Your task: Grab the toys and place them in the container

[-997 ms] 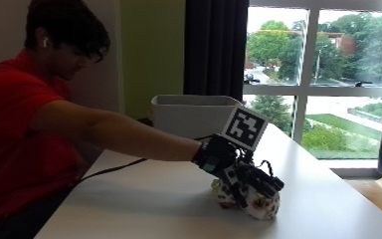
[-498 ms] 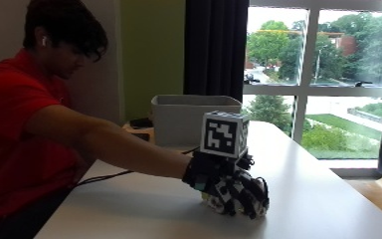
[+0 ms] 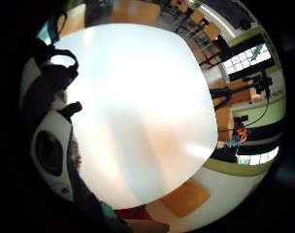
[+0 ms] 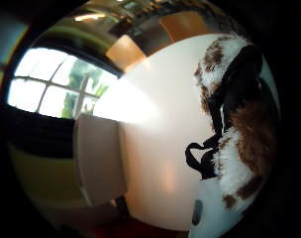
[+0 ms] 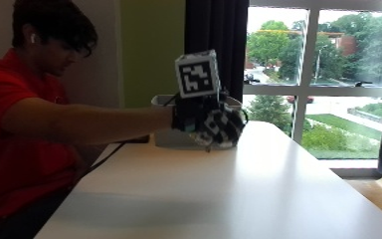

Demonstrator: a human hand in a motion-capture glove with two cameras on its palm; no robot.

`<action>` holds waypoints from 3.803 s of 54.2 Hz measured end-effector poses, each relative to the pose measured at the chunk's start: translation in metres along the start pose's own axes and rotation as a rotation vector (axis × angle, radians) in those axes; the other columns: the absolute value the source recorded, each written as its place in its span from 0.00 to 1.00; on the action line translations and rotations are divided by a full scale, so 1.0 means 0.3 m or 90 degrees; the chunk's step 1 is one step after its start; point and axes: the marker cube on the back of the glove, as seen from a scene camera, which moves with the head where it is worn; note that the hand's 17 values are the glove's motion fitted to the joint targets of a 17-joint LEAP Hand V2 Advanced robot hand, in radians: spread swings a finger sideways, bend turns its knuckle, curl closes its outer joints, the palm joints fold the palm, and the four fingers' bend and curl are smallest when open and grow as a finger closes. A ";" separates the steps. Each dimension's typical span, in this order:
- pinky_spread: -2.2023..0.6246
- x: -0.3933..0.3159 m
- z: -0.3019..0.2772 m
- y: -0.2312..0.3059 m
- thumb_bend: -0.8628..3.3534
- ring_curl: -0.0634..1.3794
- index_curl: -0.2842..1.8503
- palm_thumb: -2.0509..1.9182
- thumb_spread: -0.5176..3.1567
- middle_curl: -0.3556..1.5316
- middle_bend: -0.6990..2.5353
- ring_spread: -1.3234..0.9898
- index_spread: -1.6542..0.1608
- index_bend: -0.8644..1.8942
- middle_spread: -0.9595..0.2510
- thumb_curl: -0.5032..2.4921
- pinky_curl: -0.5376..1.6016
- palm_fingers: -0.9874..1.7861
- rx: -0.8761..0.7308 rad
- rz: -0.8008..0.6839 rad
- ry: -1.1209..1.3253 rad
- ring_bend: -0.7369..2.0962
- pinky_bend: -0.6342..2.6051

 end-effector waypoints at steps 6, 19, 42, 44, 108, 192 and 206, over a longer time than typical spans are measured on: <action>0.61 -0.176 -0.185 0.045 0.25 0.29 0.50 0.69 0.34 0.35 0.32 0.38 0.74 0.55 0.43 0.44 0.40 0.72 0.039 -0.091 -0.024 0.51 0.48; 0.61 -0.629 -0.435 0.185 0.24 0.30 0.54 0.68 0.32 0.37 0.31 0.37 0.74 0.54 0.41 0.48 0.41 0.72 0.058 -0.285 -0.119 0.50 0.47; 0.65 -1.241 -0.256 0.395 0.22 0.29 0.57 0.65 0.38 0.33 0.25 0.46 0.69 0.43 0.60 0.49 0.45 0.55 -0.072 -0.409 -0.104 0.46 0.54; 0.66 -1.243 -0.239 0.401 0.22 0.28 0.56 0.65 0.39 0.32 0.26 0.47 0.68 0.42 0.62 0.49 0.45 0.53 -0.097 -0.412 -0.099 0.46 0.55; 0.80 -0.128 -0.135 0.413 0.20 0.22 0.42 0.52 0.48 0.33 0.27 0.58 0.67 0.43 0.74 0.30 0.40 0.37 -0.093 -0.131 0.031 0.33 0.52; 0.80 0.033 0.072 0.531 0.20 0.23 0.38 0.52 0.47 0.34 0.27 0.57 0.67 0.48 0.73 0.28 0.40 0.36 -0.104 -0.048 -0.075 0.33 0.50; 0.80 0.070 0.095 0.534 0.20 0.23 0.37 0.52 0.47 0.34 0.27 0.57 0.68 0.48 0.73 0.28 0.40 0.36 -0.118 -0.035 -0.087 0.33 0.50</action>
